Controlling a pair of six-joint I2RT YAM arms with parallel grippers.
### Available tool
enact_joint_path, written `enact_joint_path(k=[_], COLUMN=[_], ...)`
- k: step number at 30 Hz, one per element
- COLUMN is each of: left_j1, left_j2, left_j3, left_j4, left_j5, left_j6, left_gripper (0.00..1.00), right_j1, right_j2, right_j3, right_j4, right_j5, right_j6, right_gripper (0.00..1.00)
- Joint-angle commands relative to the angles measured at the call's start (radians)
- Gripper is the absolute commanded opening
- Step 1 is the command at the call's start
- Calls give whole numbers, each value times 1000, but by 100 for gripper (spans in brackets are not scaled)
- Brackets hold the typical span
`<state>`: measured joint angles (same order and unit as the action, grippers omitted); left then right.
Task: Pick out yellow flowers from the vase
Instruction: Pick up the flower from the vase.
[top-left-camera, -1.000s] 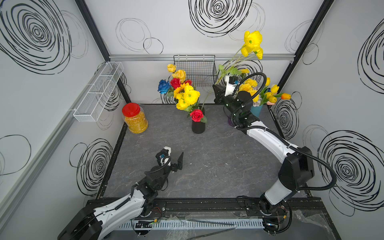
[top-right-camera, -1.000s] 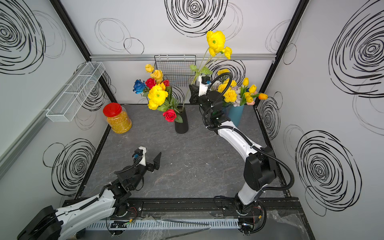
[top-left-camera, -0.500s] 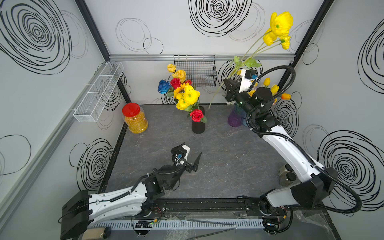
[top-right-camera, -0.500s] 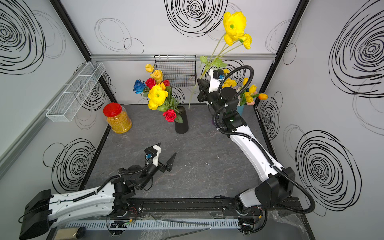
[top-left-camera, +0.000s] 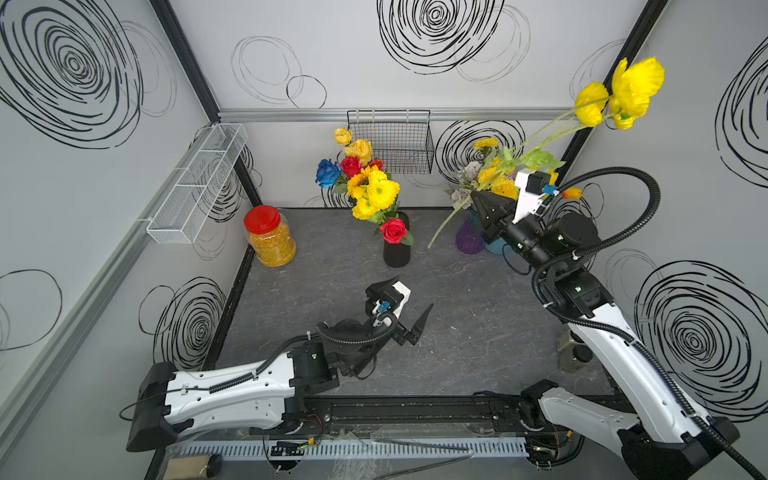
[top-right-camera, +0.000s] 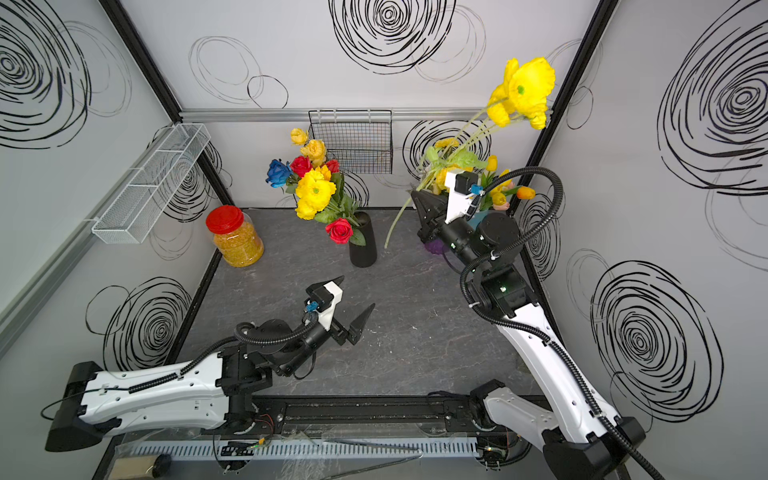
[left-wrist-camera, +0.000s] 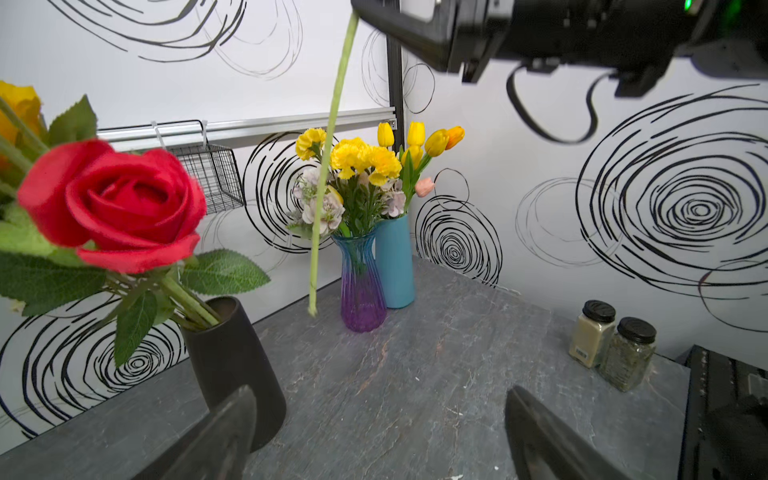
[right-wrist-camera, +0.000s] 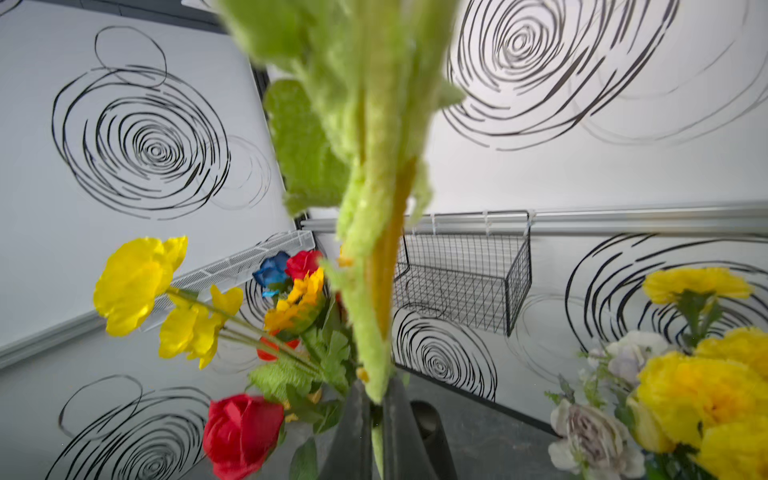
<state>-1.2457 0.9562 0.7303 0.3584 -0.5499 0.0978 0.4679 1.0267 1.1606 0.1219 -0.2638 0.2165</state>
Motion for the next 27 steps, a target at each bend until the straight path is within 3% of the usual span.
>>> enact_joint_path(k=[1, 14, 21, 24, 27], left_j1=[-3, 4, 15, 19, 23], left_j2=[27, 169, 179, 173, 174], left_j3=[71, 191, 203, 198, 201], left_j4=[-39, -64, -80, -84, -92], left_j5=[-31, 21, 47, 69, 72], left_j6=[2, 27, -5, -11, -22], left_gripper=[95, 90, 65, 48, 40], right_j1=[36, 212, 244, 250, 256], right_j2=[-43, -142, -149, -152, -154], right_j3=[-54, -213, -230, -238, -243], right_j4=[-104, -166, -186, -188, -182], right_j5=[-87, -202, -233, -255, -266], right_j6=[8, 34, 5, -2, -10], right_gripper=[7, 4, 4, 4, 4])
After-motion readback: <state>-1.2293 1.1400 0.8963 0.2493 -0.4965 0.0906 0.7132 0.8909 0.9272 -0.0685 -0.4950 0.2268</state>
